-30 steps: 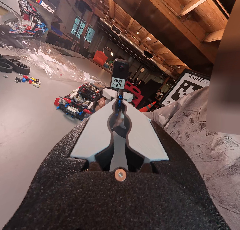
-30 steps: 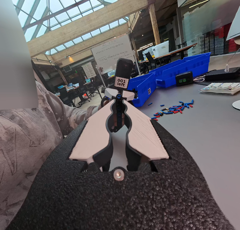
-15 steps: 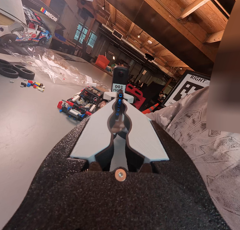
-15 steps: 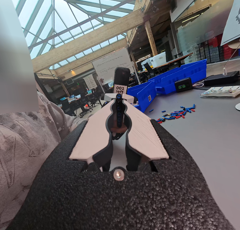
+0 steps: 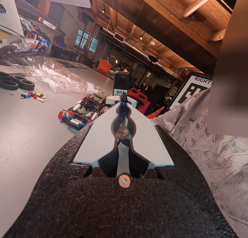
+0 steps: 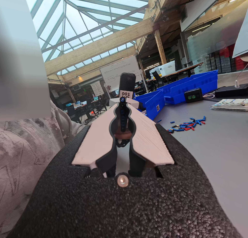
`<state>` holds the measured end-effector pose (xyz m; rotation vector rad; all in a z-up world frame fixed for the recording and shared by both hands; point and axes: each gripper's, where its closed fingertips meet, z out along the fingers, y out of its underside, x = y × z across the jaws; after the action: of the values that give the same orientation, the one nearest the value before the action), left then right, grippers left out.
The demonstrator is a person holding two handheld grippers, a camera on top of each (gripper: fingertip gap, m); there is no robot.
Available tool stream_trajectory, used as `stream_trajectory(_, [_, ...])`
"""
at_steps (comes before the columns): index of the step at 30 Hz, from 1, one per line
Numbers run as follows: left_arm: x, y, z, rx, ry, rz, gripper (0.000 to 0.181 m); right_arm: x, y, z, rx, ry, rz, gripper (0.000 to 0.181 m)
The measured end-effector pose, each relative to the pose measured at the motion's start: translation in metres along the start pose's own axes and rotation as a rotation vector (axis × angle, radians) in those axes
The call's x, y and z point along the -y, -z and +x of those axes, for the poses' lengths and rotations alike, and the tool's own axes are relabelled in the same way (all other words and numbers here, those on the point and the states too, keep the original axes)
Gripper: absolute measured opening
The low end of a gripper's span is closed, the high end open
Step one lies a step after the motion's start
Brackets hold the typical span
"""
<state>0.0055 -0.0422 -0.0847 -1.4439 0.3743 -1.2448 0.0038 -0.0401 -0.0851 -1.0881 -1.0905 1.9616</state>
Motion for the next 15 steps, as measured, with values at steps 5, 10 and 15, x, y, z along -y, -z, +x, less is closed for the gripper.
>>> stream_trajectory(5, [0.009,-0.003,0.009,-0.006,-0.021,0.023,0.0,0.01,-0.002,-0.008,0.031,0.01,0.021,0.005])
stream_trajectory(10, [0.012,-0.003,0.008,0.004,-0.032,0.03,0.0,0.013,-0.001,-0.006,0.017,0.02,0.024,0.005])
stream_trajectory(15, [0.07,0.06,-0.01,0.094,-0.012,0.302,0.0,0.073,0.053,0.018,-0.059,-0.053,0.302,0.004])
